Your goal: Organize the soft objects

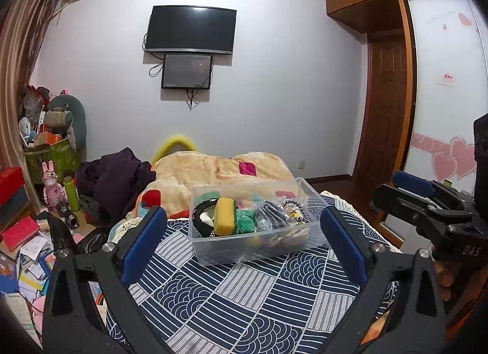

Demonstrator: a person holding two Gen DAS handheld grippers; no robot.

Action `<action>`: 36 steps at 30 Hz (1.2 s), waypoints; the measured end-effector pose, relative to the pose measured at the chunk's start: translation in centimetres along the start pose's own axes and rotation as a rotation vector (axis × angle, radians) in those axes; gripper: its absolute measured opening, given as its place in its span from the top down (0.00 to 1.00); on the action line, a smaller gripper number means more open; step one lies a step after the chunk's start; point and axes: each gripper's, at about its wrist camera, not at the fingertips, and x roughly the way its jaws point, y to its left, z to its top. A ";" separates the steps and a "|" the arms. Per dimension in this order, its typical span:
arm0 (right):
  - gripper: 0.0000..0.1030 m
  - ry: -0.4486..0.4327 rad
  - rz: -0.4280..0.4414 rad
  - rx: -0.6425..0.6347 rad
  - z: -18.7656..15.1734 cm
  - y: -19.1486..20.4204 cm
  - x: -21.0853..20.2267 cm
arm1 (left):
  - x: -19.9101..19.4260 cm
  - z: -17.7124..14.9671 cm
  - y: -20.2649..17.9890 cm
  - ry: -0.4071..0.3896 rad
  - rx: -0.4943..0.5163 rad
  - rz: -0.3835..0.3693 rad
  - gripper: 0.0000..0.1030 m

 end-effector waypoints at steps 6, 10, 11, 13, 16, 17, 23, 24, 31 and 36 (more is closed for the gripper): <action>0.11 -0.002 0.000 0.001 0.0 0.0 0.0 | 0.0 0.0 0.0 -0.001 0.000 0.000 0.01; 0.11 -0.002 0.000 0.001 0.0 0.1 -0.1 | -0.1 0.1 0.0 -0.003 -0.001 0.002 0.01; 0.11 -0.002 0.001 0.001 0.0 0.1 -0.1 | -0.1 0.1 0.0 -0.004 -0.002 0.003 0.01; 0.11 -0.002 0.000 0.001 0.0 0.0 -0.1 | -0.1 0.1 0.1 -0.003 -0.002 0.002 0.01; 0.11 -0.001 -0.001 0.001 0.0 0.0 -0.1 | -0.1 0.2 0.1 -0.003 0.001 0.003 0.01; 0.11 -0.002 -0.001 0.001 0.0 0.1 -0.1 | -0.1 0.2 0.1 -0.003 0.001 0.002 0.01; 0.11 -0.001 0.000 0.001 -0.1 0.1 -0.1 | -0.2 0.2 0.1 -0.008 0.001 0.004 0.00; 0.11 -0.002 0.000 0.001 -0.1 0.0 -0.1 | -0.3 0.2 0.1 -0.010 0.001 0.006 0.00; 0.11 -0.002 -0.002 0.001 0.0 0.1 -0.1 | -0.1 0.1 0.0 -0.004 -0.012 -0.002 0.00; 0.11 -0.001 -0.001 0.004 0.0 0.1 -0.2 | -0.1 0.1 0.0 0.003 -0.011 -0.008 0.00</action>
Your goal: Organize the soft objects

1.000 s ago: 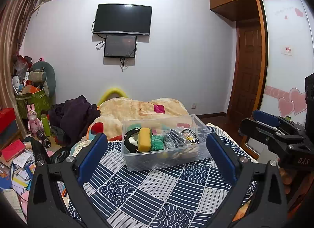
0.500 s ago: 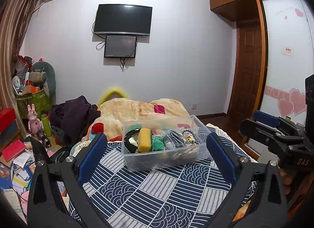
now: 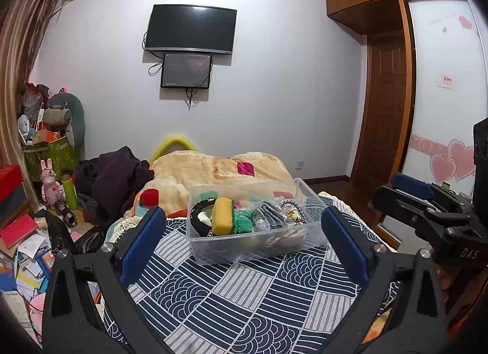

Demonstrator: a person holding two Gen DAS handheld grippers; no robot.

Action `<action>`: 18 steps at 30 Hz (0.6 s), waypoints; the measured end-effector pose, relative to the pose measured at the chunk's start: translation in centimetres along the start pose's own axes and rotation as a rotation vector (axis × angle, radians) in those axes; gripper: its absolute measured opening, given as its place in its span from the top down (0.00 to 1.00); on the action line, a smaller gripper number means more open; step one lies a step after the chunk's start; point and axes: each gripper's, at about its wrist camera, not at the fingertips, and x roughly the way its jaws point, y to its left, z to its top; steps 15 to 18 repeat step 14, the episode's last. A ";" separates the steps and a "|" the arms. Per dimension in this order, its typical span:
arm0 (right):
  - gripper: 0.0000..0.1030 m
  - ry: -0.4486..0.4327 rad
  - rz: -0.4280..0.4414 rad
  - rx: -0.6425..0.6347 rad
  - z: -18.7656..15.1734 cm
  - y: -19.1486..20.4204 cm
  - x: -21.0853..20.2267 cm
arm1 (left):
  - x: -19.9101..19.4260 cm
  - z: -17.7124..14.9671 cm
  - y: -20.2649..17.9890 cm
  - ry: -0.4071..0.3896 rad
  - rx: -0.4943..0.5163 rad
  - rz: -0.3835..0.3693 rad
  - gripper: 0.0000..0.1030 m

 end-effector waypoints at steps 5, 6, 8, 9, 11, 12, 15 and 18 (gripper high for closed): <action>0.11 0.000 -0.001 -0.002 0.0 0.0 0.0 | 0.0 0.0 0.0 0.000 0.001 0.001 0.00; 0.11 0.000 -0.001 -0.001 0.0 0.0 0.0 | 0.0 0.0 -0.1 0.001 0.000 0.001 0.00; 0.11 0.002 -0.004 0.000 0.0 0.0 0.0 | 0.1 0.1 0.0 0.005 -0.001 0.001 0.00; 0.11 0.002 -0.005 0.001 0.1 0.0 0.0 | 0.1 0.1 0.0 0.007 -0.004 0.002 0.00; 0.11 0.002 -0.004 0.002 0.1 0.0 0.0 | -0.1 0.0 0.1 -0.003 -0.006 0.002 0.00; 0.10 0.002 -0.005 0.002 0.1 0.0 0.0 | -0.2 0.0 0.0 -0.004 -0.002 0.001 0.00; 0.10 0.002 -0.005 0.005 0.1 0.0 0.0 | -0.1 0.1 -0.1 0.001 0.003 -0.004 0.00; 0.10 0.002 -0.005 0.005 0.1 0.0 0.0 | -0.1 0.1 -0.1 0.001 0.003 -0.004 0.00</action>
